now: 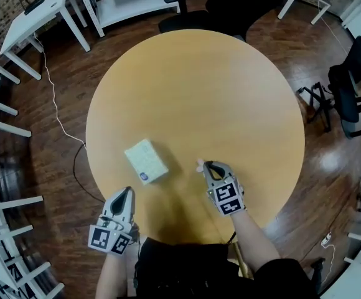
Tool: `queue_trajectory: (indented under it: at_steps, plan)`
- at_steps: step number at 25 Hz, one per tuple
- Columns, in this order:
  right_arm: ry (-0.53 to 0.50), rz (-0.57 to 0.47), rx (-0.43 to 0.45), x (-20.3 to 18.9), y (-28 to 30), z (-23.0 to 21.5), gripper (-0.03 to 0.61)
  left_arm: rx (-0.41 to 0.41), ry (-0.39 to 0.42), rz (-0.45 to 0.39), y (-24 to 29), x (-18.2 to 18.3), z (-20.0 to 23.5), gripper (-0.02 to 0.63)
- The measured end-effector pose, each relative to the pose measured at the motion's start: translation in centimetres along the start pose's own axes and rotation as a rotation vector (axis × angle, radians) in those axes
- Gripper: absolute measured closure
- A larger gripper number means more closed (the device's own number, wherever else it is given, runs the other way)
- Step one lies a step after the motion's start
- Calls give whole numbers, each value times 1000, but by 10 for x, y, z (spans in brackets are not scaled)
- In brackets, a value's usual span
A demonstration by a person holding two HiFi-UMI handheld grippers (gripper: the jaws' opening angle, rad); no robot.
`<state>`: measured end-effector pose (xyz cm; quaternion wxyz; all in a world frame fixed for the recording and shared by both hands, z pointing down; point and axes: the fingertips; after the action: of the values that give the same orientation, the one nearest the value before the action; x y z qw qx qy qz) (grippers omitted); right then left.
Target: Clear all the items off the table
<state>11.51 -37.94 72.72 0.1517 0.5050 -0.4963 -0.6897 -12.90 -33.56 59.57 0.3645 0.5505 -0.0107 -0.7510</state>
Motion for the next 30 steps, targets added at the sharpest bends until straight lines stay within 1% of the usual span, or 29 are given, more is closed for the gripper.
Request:
queue_trajectory:
  at_steps: [4,8,11,14,17,19,22,26,28,30]
  plan:
    - [24,-58,-37,21,-18,-3,575,-16,22,-28,-11,12,4,623]
    - [34,-124,-91,44,-46,-3,575,-48,56,-66,-20,29,7,623]
    - [35,-171,-143,53,-73,-1,575,-85,79,-94,-27,40,6,623]
    - [34,-209,-225,55,-102,-2,575,-143,95,-132,-28,53,-1,623]
    - [66,-244,-313,52,-133,-2,577,-246,135,-165,-20,74,-22,623]
    - [102,-262,-367,42,-155,1,577,-321,171,-156,-14,76,-39,623]
    - [165,-281,-448,16,-185,1,576,-415,208,-126,-4,69,-63,623]
    - [246,-267,-587,-30,-224,-8,577,-559,255,-99,8,63,-104,623]
    - [297,-259,-639,-55,-240,-6,577,-620,284,-74,12,57,-123,623]
    - [337,-252,-690,-78,-255,-1,577,-675,294,-55,15,52,-140,623]
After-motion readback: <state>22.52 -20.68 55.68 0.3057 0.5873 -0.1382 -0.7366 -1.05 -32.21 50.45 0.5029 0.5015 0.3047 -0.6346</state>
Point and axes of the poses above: the fingertips, and each gripper's own axes: y forward along the fingers, z to its left, x out of its top, and after that the axes turned 14 degrees about z, right-handed
